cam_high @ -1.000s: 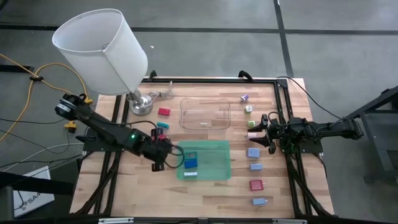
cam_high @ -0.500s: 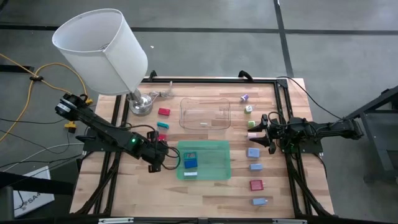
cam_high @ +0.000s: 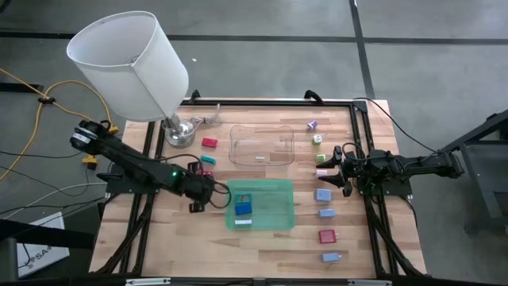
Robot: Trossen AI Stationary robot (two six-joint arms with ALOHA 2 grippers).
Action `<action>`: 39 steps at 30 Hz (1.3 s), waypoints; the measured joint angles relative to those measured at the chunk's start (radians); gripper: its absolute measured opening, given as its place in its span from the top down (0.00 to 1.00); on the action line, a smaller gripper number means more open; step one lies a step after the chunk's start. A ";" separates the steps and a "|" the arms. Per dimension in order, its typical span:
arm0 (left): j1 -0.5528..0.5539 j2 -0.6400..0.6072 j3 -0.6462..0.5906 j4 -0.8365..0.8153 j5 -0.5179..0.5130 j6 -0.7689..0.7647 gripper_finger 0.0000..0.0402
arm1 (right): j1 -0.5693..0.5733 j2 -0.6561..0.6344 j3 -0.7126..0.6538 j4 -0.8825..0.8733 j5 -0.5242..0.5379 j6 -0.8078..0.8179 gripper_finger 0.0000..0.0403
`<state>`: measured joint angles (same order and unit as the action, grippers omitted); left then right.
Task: Pick & Place Office items
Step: Put the bottom red digital clock into the blue bin
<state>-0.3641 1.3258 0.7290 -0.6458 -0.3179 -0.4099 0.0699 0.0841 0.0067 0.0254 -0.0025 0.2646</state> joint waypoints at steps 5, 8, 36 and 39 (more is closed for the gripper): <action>0.067 0.000 0.000 0.022 0.013 0.070 0.69 | 0.000 0.000 0.000 0.000 0.000 0.000 0.50; 0.101 0.000 0.000 0.025 0.013 0.100 0.64 | 0.000 0.000 0.000 0.000 0.000 0.000 0.50; 0.220 0.001 -0.078 0.066 0.005 0.226 0.42 | 0.000 0.000 0.000 0.000 0.000 0.000 0.50; 0.220 0.001 -0.078 0.067 0.006 0.253 0.42 | 0.000 0.000 0.000 0.000 0.000 0.000 0.50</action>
<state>-0.1440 1.3270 0.6510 -0.5785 -0.3122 -0.1569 0.0699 0.0841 0.0063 0.0254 -0.0025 0.2646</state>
